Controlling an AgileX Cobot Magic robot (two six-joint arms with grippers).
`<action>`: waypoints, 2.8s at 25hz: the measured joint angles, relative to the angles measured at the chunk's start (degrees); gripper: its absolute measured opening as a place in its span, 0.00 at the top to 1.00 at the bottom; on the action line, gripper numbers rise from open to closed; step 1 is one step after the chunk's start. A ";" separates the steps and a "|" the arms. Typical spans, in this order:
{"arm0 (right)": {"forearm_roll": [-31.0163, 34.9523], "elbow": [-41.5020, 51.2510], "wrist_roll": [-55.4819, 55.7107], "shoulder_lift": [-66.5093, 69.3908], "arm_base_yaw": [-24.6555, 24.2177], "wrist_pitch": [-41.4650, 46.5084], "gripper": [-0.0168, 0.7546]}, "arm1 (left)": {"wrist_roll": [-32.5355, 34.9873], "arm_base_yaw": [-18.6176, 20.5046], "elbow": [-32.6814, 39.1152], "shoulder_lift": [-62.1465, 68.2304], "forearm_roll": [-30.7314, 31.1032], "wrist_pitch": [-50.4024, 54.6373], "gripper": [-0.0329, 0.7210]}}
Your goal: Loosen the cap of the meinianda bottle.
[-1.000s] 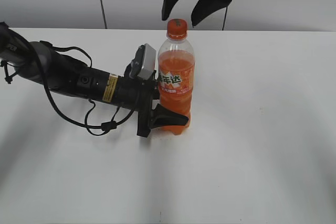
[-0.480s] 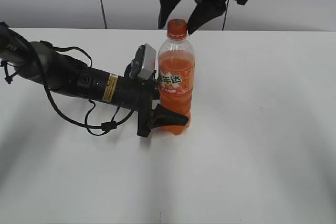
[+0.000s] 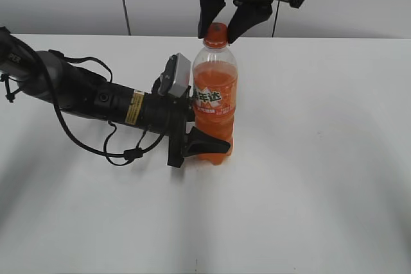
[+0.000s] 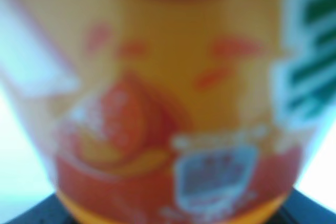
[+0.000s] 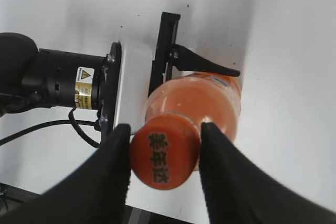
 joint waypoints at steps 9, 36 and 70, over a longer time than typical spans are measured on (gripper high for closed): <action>-0.28 0.00 -4.98 -0.06 0.00 0.18 0.61 | -0.05 0.00 0.00 0.00 -0.11 0.13 0.42; 0.86 0.00 -72.76 -0.06 0.00 0.12 0.62 | 0.42 0.00 0.00 0.00 0.01 0.02 0.42; 3.34 0.00 -118.68 -0.20 -0.05 0.79 0.62 | 1.08 0.05 0.00 0.00 0.36 -0.31 0.42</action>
